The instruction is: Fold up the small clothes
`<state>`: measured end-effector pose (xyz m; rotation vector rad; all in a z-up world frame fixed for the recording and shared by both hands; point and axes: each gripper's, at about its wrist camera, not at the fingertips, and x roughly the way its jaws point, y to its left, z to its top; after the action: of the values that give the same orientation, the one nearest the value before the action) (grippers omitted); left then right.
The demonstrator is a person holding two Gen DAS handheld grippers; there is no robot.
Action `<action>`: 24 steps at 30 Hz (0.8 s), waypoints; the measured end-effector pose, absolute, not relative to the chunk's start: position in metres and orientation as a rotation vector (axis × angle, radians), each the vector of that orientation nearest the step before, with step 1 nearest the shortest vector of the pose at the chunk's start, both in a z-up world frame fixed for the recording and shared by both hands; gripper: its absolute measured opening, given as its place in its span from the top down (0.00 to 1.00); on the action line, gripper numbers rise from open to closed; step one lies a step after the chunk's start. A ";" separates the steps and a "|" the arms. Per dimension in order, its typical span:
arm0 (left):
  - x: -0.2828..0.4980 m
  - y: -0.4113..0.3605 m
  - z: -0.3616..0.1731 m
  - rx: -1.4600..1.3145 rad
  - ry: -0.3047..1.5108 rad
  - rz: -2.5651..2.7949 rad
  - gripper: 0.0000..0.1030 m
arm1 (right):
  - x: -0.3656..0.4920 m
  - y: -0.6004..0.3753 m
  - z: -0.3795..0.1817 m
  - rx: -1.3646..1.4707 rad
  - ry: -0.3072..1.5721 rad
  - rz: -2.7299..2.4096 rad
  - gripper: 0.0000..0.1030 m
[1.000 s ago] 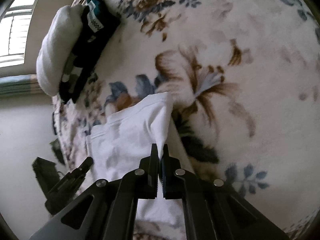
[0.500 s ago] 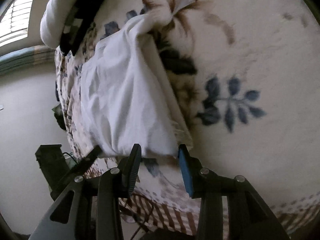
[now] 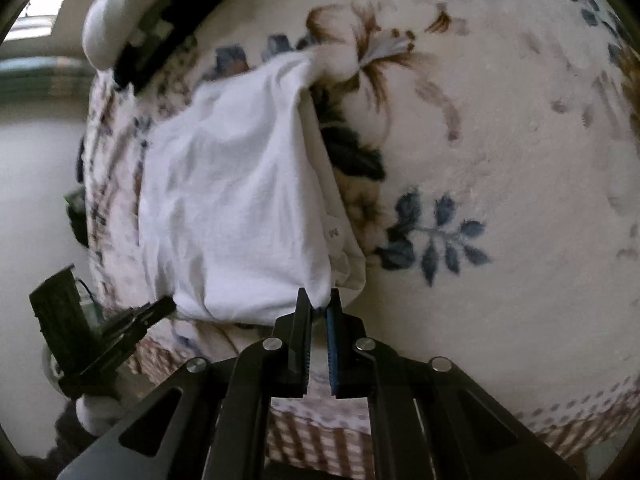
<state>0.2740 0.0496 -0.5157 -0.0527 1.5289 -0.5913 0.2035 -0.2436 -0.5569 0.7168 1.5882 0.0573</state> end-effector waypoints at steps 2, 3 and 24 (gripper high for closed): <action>0.273 0.059 -0.515 -0.036 1.532 -0.566 0.93 | 0.205 -0.240 -0.555 0.680 1.588 0.058 0.94; 0.275 0.069 -0.515 -0.063 1.540 -0.534 0.93 | 0.205 -0.239 -0.554 0.671 1.587 0.058 0.94; 0.397 0.038 -0.512 -0.405 1.344 -0.470 0.99 | 0.301 -0.293 -0.570 0.946 1.351 -0.011 0.98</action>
<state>0.3969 0.0376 -0.5116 -0.4051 1.3440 -0.4700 0.3010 -0.2927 -0.5702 0.9457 1.3513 -0.0109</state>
